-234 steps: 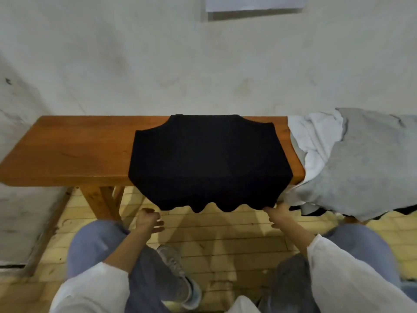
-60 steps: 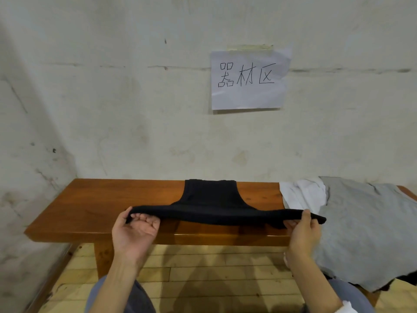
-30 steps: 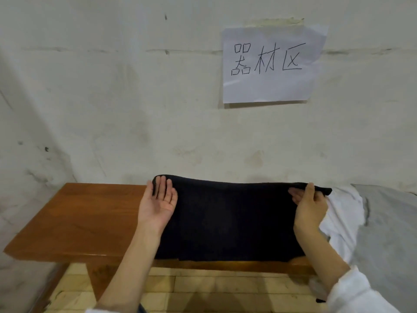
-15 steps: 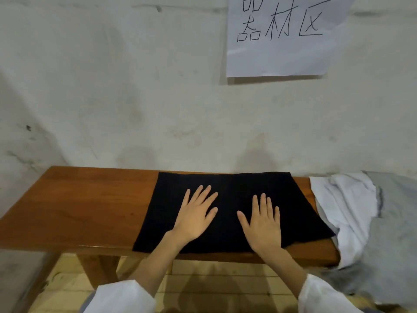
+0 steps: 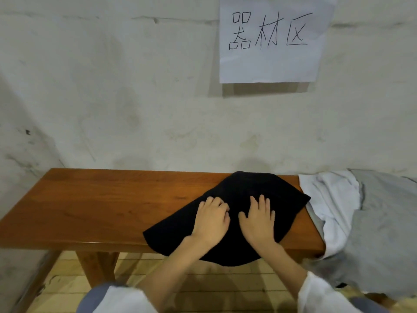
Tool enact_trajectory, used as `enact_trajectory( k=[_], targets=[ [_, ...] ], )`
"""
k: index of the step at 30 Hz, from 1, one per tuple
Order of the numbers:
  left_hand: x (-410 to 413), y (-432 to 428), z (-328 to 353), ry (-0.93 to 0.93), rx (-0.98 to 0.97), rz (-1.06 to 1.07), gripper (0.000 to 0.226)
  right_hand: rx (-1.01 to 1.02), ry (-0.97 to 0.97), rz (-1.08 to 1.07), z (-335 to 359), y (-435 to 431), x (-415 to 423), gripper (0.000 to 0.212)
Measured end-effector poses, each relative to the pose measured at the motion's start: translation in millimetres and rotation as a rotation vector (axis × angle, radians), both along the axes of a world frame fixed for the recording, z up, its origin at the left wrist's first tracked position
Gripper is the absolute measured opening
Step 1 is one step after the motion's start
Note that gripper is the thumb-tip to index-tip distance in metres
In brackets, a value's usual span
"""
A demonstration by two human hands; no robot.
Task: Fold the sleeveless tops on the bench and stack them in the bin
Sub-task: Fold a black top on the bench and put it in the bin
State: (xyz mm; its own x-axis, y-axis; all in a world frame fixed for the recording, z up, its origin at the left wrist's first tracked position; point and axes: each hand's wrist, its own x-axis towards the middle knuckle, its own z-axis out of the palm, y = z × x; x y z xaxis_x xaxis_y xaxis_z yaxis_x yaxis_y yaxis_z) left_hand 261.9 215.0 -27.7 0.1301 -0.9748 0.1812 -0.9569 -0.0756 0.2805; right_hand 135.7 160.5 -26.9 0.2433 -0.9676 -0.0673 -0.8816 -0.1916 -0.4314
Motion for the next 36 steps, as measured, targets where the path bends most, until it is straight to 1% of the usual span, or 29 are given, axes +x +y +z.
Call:
enact_trajectory(
  k=[2, 4, 6, 8, 9, 10, 12, 14, 16, 17, 19, 21, 24, 26, 28, 30, 34, 36],
  targets=[
    [7, -12, -6, 0.001, 0.028, -0.094, 0.041, -0.002, 0.067, -0.101, -13, 14, 5, 0.068],
    [10, -13, -16, -0.058, 0.106, -0.129, 0.049, -0.065, 0.171, -0.081, -27, 19, 4, 0.076],
    [10, -6, -25, -0.084, 0.14, -0.081, 0.052, -0.123, 0.233, 0.009, -36, 14, 0, 0.092],
    [6, 4, -27, -0.063, 0.146, 0.017, 0.053, -0.159, 0.276, 0.173, -38, 3, -6, 0.108],
    [2, 12, -27, -0.065, 0.158, 0.066, 0.054, -0.16, 0.294, 0.265, -36, -2, -10, 0.112],
    [-1, 19, -26, -0.081, 0.178, 0.109, 0.054, -0.149, 0.296, 0.349, -32, -7, -13, 0.111],
    [-4, 29, -24, -0.142, 0.175, 0.17, 0.054, -0.108, 0.272, 0.473, -26, -16, -19, 0.097],
    [-1, 33, -18, -0.161, 0.096, 0.15, 0.05, -0.107, 0.222, 0.525, -23, -19, -25, 0.089],
    [6, 26, -21, -0.171, -0.038, 0.01, 0.043, -0.14, 0.169, 0.509, -21, -23, -35, 0.083],
    [11, 20, -22, -0.173, -0.062, -0.09, 0.042, -0.138, 0.147, 0.486, -20, -25, -40, 0.078],
    [18, 7, -24, -0.177, -0.056, -0.272, 0.047, -0.099, 0.156, 0.473, -19, -30, -51, 0.072],
    [25, -2, -23, -0.166, 0.008, -0.354, 0.057, -0.096, 0.215, 0.497, -22, -32, -58, 0.074],
    [31, -8, -27, -0.155, 0.123, -0.33, 0.064, -0.109, 0.254, 0.493, -28, -29, -58, 0.087],
    [30, -5, -26, -0.169, 0.159, -0.318, 0.065, -0.105, 0.251, 0.485, -29, -24, -57, 0.099],
    [27, 2, -28, -0.175, 0.169, -0.303, 0.065, -0.106, 0.251, 0.492, -29, -18, -58, 0.103],
    [26, 13, -31, -0.183, 0.17, -0.277, 0.067, -0.112, 0.247, 0.509, -29, -13, -60, 0.101],
    [22, 35, -31, -0.198, 0.185, -0.222, 0.075, -0.12, 0.25, 0.542, -30, 3, -63, 0.083],
    [19, 46, -30, -0.198, 0.194, -0.215, 0.078, -0.114, 0.256, 0.565, -28, 10, -65, 0.083]
  ],
)
